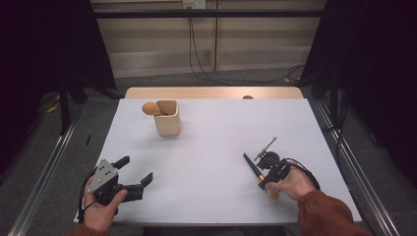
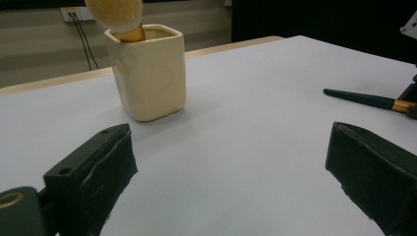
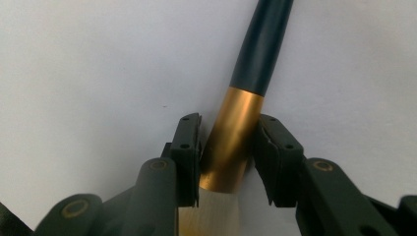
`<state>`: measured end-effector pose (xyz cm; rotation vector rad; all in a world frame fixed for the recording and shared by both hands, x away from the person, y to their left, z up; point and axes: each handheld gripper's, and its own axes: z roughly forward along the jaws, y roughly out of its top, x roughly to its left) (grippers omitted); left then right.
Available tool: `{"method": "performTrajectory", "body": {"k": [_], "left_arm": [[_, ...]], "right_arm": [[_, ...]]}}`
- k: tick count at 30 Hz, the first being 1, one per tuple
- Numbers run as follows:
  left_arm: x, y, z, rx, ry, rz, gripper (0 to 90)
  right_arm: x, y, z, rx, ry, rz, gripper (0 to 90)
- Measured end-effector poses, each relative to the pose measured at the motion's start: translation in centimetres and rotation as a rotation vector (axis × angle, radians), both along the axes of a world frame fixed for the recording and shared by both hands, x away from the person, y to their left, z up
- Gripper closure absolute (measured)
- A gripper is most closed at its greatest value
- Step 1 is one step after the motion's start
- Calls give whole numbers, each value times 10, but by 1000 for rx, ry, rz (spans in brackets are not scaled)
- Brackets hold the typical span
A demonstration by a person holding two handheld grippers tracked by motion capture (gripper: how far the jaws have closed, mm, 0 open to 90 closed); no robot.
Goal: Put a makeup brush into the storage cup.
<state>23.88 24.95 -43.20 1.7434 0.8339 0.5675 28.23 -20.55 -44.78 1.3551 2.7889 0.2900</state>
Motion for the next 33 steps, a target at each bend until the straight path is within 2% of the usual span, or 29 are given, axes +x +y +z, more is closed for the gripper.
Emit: {"method": "performTrajectory", "body": {"k": [7, 12, 20, 28, 33], "left_arm": [[0, 0, 0, 4, 0, 1, 43], [0, 0, 0, 3, 0, 0, 43], [0, 0, 0, 2, -1, 0, 44], [0, 0, 0, 3, 0, 0, 43], [0, 0, 0, 5, 2, -1, 43]], "right_arm": [[-1, -4, 0, 24, -11, 1, 635], [-3, -3, 1, 20, -2, -2, 607], [-5, -5, 6, 21, -17, -1, 585], [-6, -3, 3, -5, -15, 12, 686], [-3, -4, 3, -9, -4, 10, 697]]}}
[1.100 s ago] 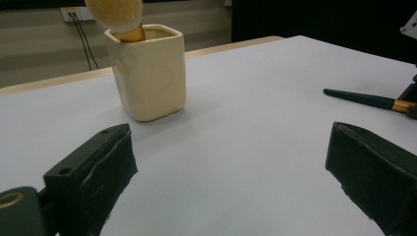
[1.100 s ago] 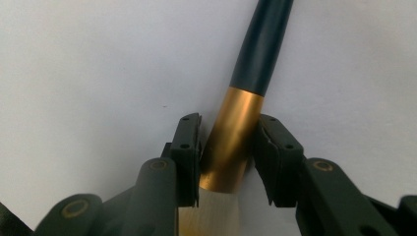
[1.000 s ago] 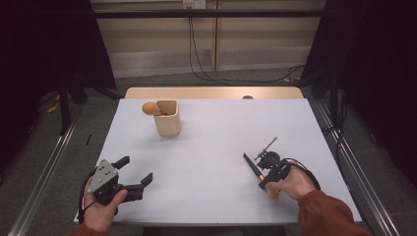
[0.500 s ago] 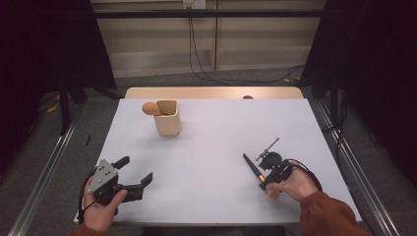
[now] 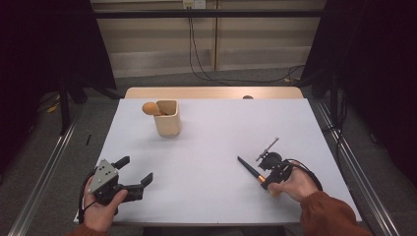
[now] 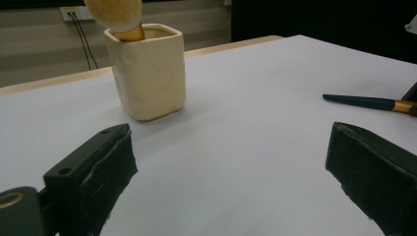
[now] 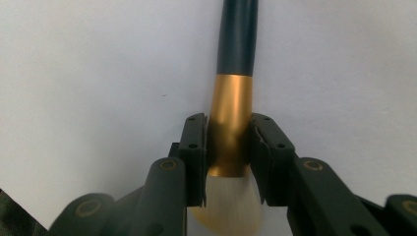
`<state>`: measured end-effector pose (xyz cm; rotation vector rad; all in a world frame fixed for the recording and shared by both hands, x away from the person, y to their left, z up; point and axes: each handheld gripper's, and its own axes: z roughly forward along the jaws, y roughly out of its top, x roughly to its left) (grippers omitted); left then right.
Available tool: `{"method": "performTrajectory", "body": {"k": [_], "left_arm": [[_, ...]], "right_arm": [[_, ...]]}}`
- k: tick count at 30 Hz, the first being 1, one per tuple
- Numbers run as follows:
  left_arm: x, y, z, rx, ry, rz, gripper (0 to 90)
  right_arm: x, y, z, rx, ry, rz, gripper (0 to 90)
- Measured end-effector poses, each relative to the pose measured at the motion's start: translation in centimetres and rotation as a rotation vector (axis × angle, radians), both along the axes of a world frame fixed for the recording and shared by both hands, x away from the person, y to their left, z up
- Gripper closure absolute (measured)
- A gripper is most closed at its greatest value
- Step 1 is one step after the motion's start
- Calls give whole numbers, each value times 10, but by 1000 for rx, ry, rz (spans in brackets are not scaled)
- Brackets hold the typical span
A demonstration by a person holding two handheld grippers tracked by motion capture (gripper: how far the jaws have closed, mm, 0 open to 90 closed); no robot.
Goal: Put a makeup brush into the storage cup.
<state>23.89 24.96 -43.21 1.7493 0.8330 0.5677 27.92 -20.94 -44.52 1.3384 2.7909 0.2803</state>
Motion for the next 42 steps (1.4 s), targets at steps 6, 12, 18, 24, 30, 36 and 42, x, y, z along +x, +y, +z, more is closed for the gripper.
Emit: {"method": "performTrajectory", "body": {"k": [6, 12, 18, 24, 30, 36, 42], "left_arm": [[0, -1, 0, -1, 2, -6, 43], [0, -1, 0, -1, 2, -5, 43], [1, -1, -1, 0, 3, -7, 43], [1, 0, -1, 0, 3, -6, 44], [1, -1, -1, 0, 5, -3, 43], [1, -1, -1, 1, 4, -4, 44], [1, -1, -1, 2, 4, -5, 43]], "right_arm": [[3, 2, 0, -3, 11, 16, 698], [2, 3, -1, -7, 0, 23, 693], [2, 6, -2, -31, -1, 64, 693], [2, 5, -1, -21, 9, 48, 705], [2, 3, 1, 9, 2, 64, 706], [1, 2, 6, 37, -8, 65, 706], [0, 1, 4, 42, 9, 80, 705]]}}
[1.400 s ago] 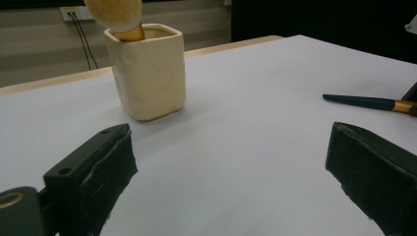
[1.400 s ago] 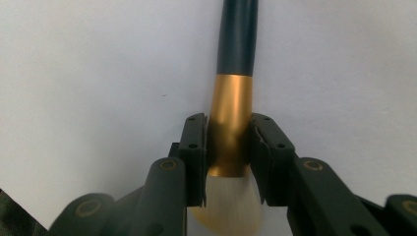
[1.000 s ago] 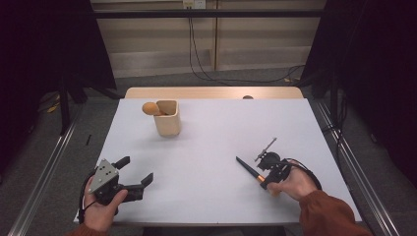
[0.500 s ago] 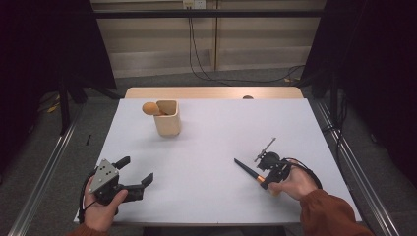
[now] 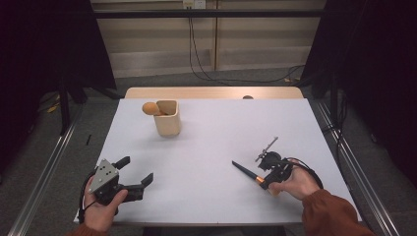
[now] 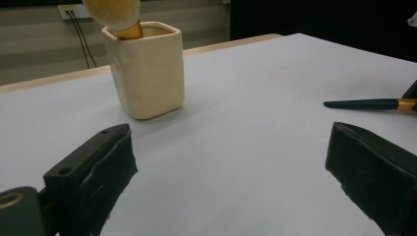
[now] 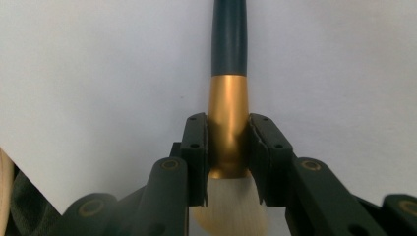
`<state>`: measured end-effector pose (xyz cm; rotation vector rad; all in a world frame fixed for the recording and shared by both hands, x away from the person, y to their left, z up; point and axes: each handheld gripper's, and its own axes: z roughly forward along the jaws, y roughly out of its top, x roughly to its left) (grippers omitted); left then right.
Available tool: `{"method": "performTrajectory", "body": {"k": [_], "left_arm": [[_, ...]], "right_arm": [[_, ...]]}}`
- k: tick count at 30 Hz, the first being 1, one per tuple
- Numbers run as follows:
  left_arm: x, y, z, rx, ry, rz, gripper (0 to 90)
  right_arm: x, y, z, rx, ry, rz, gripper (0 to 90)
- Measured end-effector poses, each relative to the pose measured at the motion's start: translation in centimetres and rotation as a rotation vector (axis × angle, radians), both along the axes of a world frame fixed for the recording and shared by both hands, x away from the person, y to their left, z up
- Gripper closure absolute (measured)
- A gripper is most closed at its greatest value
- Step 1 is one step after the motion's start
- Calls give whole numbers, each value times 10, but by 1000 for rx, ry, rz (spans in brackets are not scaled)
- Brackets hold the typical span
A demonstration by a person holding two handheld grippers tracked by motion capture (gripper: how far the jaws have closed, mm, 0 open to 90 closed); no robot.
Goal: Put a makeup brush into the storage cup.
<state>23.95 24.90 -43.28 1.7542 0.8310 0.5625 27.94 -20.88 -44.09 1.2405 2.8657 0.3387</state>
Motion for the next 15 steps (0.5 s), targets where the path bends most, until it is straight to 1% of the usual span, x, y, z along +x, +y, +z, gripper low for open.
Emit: {"method": "performTrajectory", "body": {"k": [1, 3, 6, 7, 8, 9, 11, 13, 15], "left_arm": [[0, 0, 0, 0, 0, -1, 43], [0, 0, 0, -1, 0, 0, 43], [0, 0, 0, 0, 0, 0, 43], [0, 0, 0, 0, 0, 0, 43], [0, 0, 0, 1, -1, 0, 43], [0, 0, 0, 2, 0, 0, 43], [0, 0, 0, -1, -1, 0, 43], [0, 0, 0, 1, 0, 0, 43], [0, 0, 0, 0, -1, 0, 43]], "right_arm": [[0, 0, -2, -2, -4, 3, 705], [2, -1, -5, 2, 3, -3, 703], [2, -3, -5, 11, 7, -11, 699], [3, -4, -5, 16, 14, -6, 694], [3, -4, -5, 22, 21, -5, 684], [3, -4, -5, 23, 17, -7, 661], [3, -5, -4, 40, 31, 2, 611], [3, -6, -3, 44, 34, 8, 591], [4, -7, -2, 51, 42, -1, 599]]}}
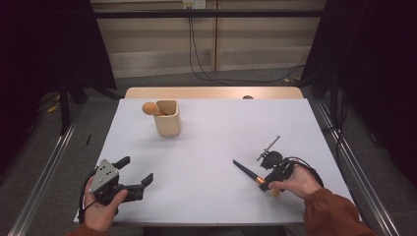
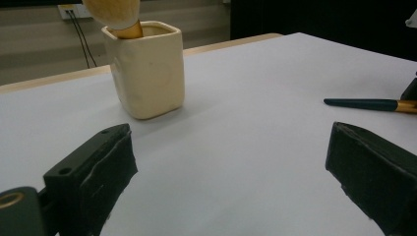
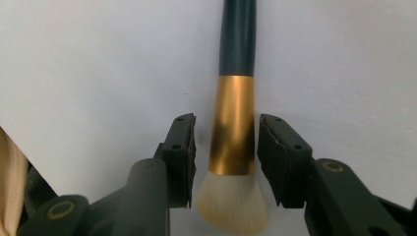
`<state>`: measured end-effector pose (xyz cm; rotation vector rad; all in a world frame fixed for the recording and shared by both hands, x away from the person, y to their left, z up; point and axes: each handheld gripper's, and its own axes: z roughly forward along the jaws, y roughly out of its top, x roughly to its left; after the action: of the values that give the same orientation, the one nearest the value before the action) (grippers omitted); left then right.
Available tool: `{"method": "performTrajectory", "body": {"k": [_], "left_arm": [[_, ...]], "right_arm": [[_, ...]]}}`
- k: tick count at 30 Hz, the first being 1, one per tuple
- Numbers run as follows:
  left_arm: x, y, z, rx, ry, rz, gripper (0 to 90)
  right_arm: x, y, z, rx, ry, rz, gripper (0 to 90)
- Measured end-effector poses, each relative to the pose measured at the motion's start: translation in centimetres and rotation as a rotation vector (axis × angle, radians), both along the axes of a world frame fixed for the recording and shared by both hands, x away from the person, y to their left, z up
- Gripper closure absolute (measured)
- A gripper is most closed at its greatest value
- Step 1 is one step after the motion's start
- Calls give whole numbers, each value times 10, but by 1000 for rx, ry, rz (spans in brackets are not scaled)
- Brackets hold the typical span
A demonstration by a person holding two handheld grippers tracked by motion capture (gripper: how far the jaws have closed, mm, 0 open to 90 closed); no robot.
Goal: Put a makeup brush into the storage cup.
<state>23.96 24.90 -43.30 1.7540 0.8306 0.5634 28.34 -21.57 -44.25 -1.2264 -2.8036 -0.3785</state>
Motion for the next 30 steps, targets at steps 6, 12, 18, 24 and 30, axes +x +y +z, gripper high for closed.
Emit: {"method": "performTrajectory", "body": {"k": [6, 12, 18, 24, 30], "left_arm": [[0, 0, 0, 2, 1, 0, 43], [0, 0, 0, 5, 3, 0, 43], [0, -1, 0, 7, 4, -6, 43], [0, 0, 0, 11, 7, -7, 43], [0, 0, 0, 15, 7, -7, 43]], "right_arm": [[3, -5, 6, 16, 5, -10, 694], [2, -4, 9, 13, -8, -13, 733], [-3, 1, 8, -22, -24, 8, 711], [-2, 4, 6, -32, -19, 13, 699], [0, 0, 9, -2, -8, 1, 748]]}}
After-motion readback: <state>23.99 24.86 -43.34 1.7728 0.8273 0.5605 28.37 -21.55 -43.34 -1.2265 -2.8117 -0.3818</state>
